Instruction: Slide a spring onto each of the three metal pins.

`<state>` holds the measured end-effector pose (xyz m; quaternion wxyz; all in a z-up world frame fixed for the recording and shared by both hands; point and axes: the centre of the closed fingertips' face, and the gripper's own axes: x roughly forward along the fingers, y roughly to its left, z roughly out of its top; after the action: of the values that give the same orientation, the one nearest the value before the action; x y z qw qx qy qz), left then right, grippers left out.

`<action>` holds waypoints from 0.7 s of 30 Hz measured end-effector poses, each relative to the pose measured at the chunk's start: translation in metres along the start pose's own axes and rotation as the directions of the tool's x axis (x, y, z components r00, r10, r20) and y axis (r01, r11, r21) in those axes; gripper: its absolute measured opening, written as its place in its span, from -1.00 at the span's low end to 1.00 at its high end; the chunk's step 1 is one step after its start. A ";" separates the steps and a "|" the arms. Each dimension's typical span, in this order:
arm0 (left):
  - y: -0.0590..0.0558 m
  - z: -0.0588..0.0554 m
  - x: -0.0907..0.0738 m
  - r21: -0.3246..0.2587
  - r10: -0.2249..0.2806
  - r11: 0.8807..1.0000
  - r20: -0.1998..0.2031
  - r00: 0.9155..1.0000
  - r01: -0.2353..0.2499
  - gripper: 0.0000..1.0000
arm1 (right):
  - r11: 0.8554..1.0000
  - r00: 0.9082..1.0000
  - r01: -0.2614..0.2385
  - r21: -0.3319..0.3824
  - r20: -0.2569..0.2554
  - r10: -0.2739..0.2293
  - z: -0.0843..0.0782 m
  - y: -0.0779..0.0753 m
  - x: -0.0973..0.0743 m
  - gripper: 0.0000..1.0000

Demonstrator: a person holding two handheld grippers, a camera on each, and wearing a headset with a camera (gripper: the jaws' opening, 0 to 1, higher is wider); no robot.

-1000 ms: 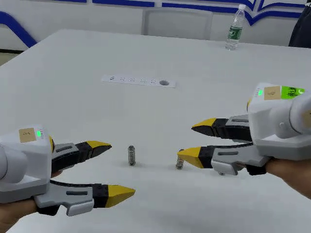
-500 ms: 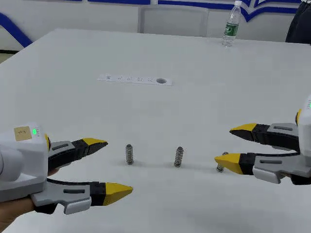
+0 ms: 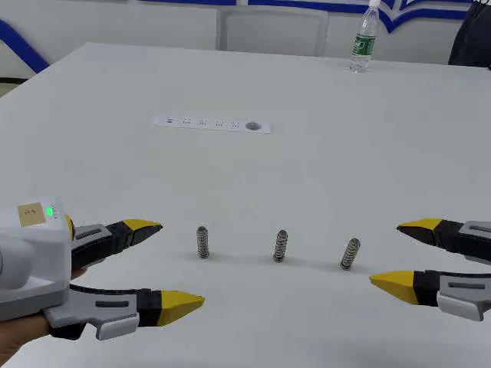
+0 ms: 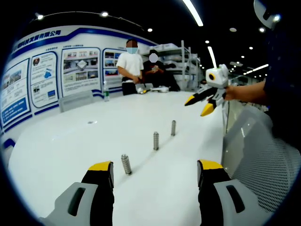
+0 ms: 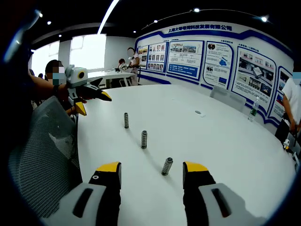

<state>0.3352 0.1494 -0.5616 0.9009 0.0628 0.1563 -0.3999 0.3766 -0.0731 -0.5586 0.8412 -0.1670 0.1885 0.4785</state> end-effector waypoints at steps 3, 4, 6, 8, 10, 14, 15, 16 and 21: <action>0.001 -0.003 -0.001 -0.004 0.004 1.000 -0.002 1.000 -0.004 0.49 | 1.000 1.000 0.002 0.008 -0.007 -0.002 -0.008 -0.001 -0.001 0.11; 0.002 -0.005 -0.001 -0.006 0.006 1.000 -0.004 1.000 -0.006 0.49 | 1.000 1.000 0.001 0.008 -0.009 -0.001 -0.011 0.000 -0.002 0.11; 0.003 -0.007 -0.002 -0.010 0.009 1.000 -0.007 1.000 -0.009 0.50 | 1.000 1.000 0.003 0.011 -0.011 -0.002 -0.014 0.000 -0.003 0.14; 0.004 -0.010 -0.003 -0.016 0.013 1.000 -0.010 1.000 -0.013 0.51 | 1.000 1.000 0.006 0.018 -0.011 -0.006 -0.017 0.000 -0.005 0.16; 0.004 -0.012 -0.003 -0.021 0.017 1.000 -0.012 1.000 -0.017 0.52 | 1.000 1.000 0.011 0.025 -0.015 -0.011 -0.020 -0.001 -0.006 0.17; 0.005 -0.015 -0.004 -0.027 0.022 0.999 -0.016 1.000 -0.023 0.54 | 0.999 1.000 0.015 0.031 -0.023 -0.015 -0.025 -0.001 -0.007 0.19; 0.006 -0.016 -0.004 -0.030 0.024 0.999 -0.016 1.000 -0.024 0.54 | 0.999 1.000 0.015 0.032 -0.025 -0.014 -0.026 0.000 -0.007 0.19; 0.006 -0.016 -0.004 -0.033 0.024 0.999 -0.016 1.000 -0.025 0.55 | 0.999 1.000 0.014 0.033 -0.025 -0.013 -0.026 0.000 -0.008 0.20; 0.005 -0.018 -0.004 -0.040 0.027 0.999 -0.015 1.000 -0.027 0.55 | 0.999 1.000 0.015 0.040 -0.027 -0.014 -0.028 0.002 -0.008 0.22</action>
<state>0.3325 0.1601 -0.5772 0.9061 0.0497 0.1700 -0.3841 0.3663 -0.0909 -0.5799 0.8452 -0.1576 0.2083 0.4662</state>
